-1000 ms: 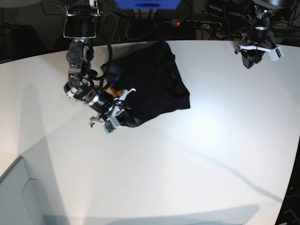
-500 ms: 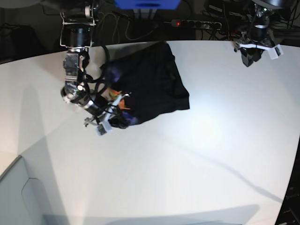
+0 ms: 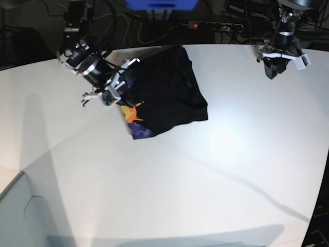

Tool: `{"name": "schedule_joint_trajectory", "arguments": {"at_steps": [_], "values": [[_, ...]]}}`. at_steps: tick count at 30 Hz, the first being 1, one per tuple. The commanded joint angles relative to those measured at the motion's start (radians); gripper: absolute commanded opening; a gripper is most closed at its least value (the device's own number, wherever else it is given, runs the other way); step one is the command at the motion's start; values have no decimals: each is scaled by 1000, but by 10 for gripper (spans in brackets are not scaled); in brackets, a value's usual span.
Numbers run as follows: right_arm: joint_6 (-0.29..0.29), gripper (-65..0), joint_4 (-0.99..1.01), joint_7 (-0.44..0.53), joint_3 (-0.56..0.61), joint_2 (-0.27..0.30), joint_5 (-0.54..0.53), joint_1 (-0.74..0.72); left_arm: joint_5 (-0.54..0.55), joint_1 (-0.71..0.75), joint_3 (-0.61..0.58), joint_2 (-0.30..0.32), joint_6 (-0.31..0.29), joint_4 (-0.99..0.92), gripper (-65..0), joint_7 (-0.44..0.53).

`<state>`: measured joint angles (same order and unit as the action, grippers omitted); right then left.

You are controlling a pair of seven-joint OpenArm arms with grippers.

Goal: Fold the T-shirt properly
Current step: 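Release the bundle and raise the right gripper away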

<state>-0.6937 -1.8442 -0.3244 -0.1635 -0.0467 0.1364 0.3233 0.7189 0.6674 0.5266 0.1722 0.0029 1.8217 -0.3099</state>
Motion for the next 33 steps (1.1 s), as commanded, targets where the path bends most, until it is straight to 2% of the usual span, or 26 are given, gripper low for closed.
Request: {"name": "schedule_joint_trajectory", "arguments": {"at_steps": [1,6,9,15,18,23,27,29,33], "values": [[-4,-648,-15,35,-1,3,-22,-2,5,-1,5,10,-4,13,-398,22],[-4,-648,53,87,-5,5,-22,32,5,-5,5,10,-4,14,-398,22],[-4,-648,136,120,-1,34,-22,37,5,-5,8,10,-4,14,-398,22],[-4,-648,303,253,-5,37,-22,49,5,-5,11,10,-4,11,-398,22],[-4,-648,254,291,-6,38,-22,75,5,-5,11,10,-4,11,-398,22],[-4,-648,56,287,-6,34,-22,130,6,-5,5,10,-4,11,-398,22],[-4,-648,-19,285,-15,35,-22,144,8,-5,-6,-1,-5,22,-395,22],[-4,-648,-27,285,-52,34,-22,152,8,-5,-36,-12,-5,23,-364,22],[-4,-648,-27,285,-90,34,-22,159,8,-7,-161,-12,-5,48,-261,22]]}}
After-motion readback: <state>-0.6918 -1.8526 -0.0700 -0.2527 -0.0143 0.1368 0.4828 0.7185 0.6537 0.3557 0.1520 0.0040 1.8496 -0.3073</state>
